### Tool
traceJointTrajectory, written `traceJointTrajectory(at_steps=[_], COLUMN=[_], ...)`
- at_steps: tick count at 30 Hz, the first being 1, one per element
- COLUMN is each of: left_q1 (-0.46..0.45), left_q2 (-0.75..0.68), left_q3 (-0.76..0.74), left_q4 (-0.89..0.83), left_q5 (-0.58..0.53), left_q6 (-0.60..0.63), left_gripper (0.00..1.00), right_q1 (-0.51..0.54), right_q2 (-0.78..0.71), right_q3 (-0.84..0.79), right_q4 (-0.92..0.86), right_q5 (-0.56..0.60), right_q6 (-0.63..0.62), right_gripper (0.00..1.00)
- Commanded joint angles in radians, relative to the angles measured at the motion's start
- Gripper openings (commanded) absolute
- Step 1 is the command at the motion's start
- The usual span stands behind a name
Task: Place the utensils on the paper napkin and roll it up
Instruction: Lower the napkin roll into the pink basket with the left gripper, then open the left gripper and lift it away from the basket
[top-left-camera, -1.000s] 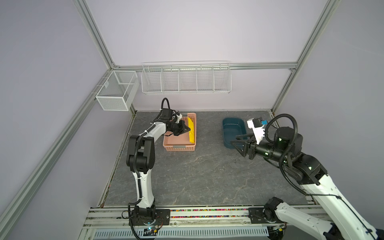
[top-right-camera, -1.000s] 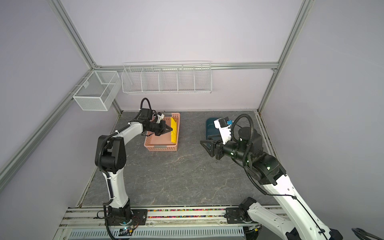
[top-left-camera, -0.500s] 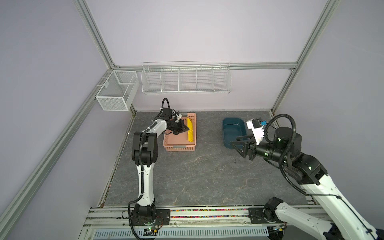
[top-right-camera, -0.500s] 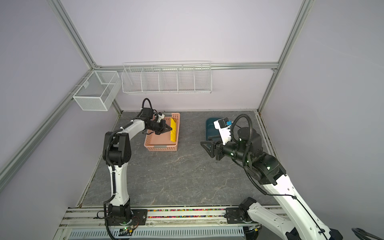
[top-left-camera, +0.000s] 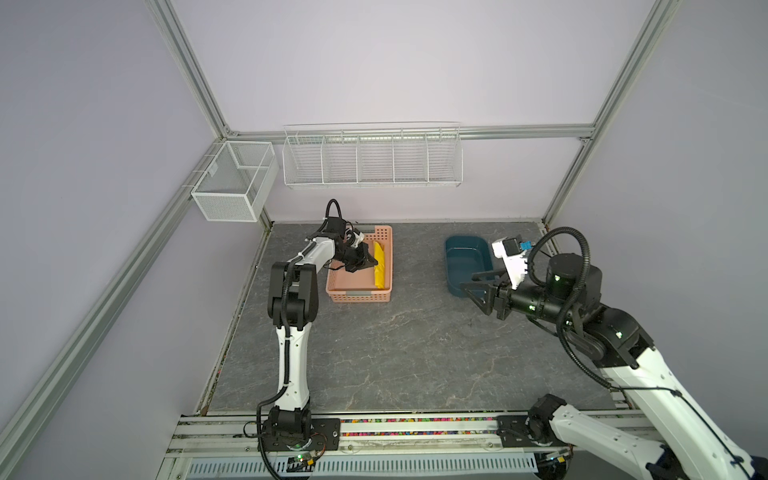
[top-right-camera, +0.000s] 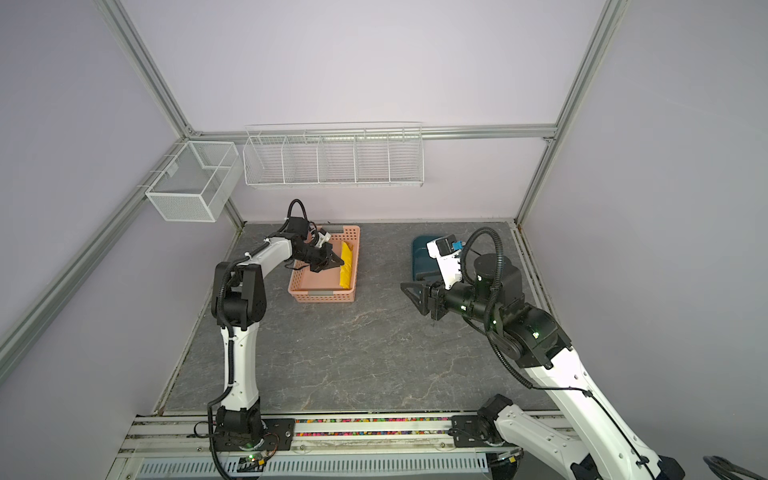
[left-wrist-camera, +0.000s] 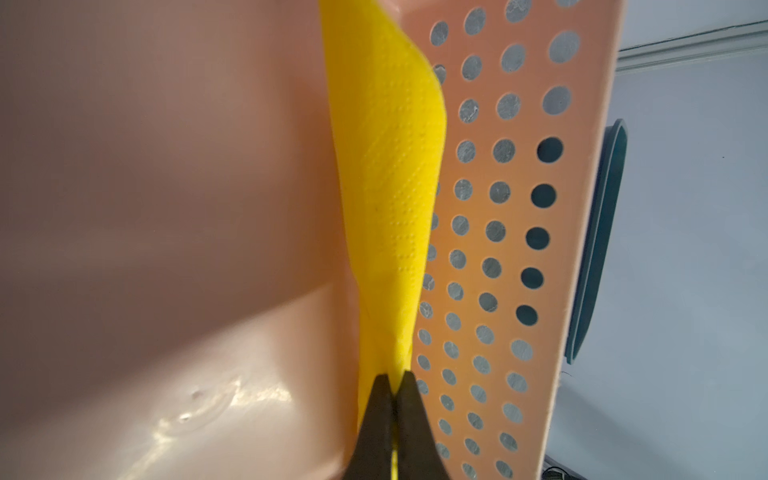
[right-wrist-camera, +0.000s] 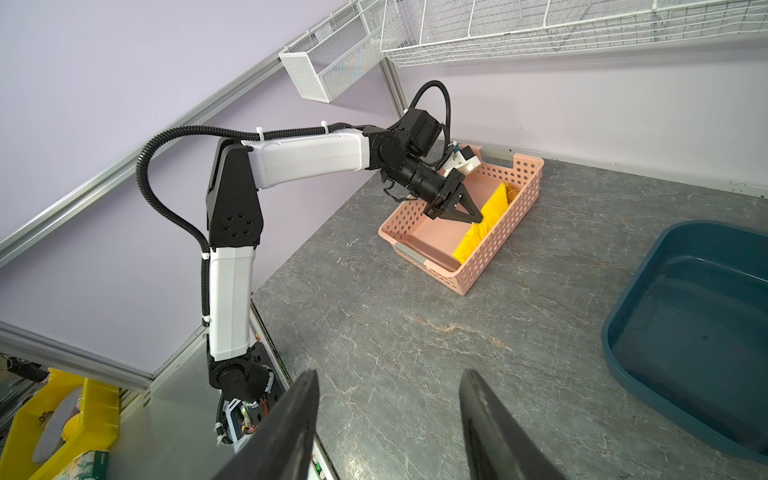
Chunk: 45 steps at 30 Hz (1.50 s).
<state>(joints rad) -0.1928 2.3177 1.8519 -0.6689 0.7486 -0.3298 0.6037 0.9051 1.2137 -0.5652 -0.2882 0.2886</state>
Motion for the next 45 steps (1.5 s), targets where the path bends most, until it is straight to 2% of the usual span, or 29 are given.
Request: traceJointTrajectory(at_steps=[1, 5, 19, 29, 45], left_q1=[-0.001, -0.001, 0.000, 0.002, 0.018], left_q2=[0.037, 0.043, 0.050, 0.024, -0.122], left_q3=[0.039, 0.046, 0.049, 0.052, 0.072], left_q4=[-0.055, -0.090, -0.121, -0.124, -0.122], left_q5=[-0.034, -0.085, -0.161, -0.184, -0.181], left_q6=[0.044, 0.069, 0.086, 0.072, 0.045], left_gripper=[0.00, 0.00, 0.00, 0.16, 0.30], right_q1=[-0.006, -0.005, -0.005, -0.006, -0.013], right_q2=[0.005, 0.006, 0.013, 0.016, 0.058], right_q3=[0.025, 0.023, 0.027, 0.032, 0.050], right_q4=[-0.002, 0.003, 0.008, 0.009, -0.019], right_q5=[0.003, 0.003, -0.010, -0.009, 0.059], right_q6=[0.004, 0.007, 0.011, 0.011, -0.008], right_gripper=[0.58, 0.58, 0.58, 0.58, 0.60])
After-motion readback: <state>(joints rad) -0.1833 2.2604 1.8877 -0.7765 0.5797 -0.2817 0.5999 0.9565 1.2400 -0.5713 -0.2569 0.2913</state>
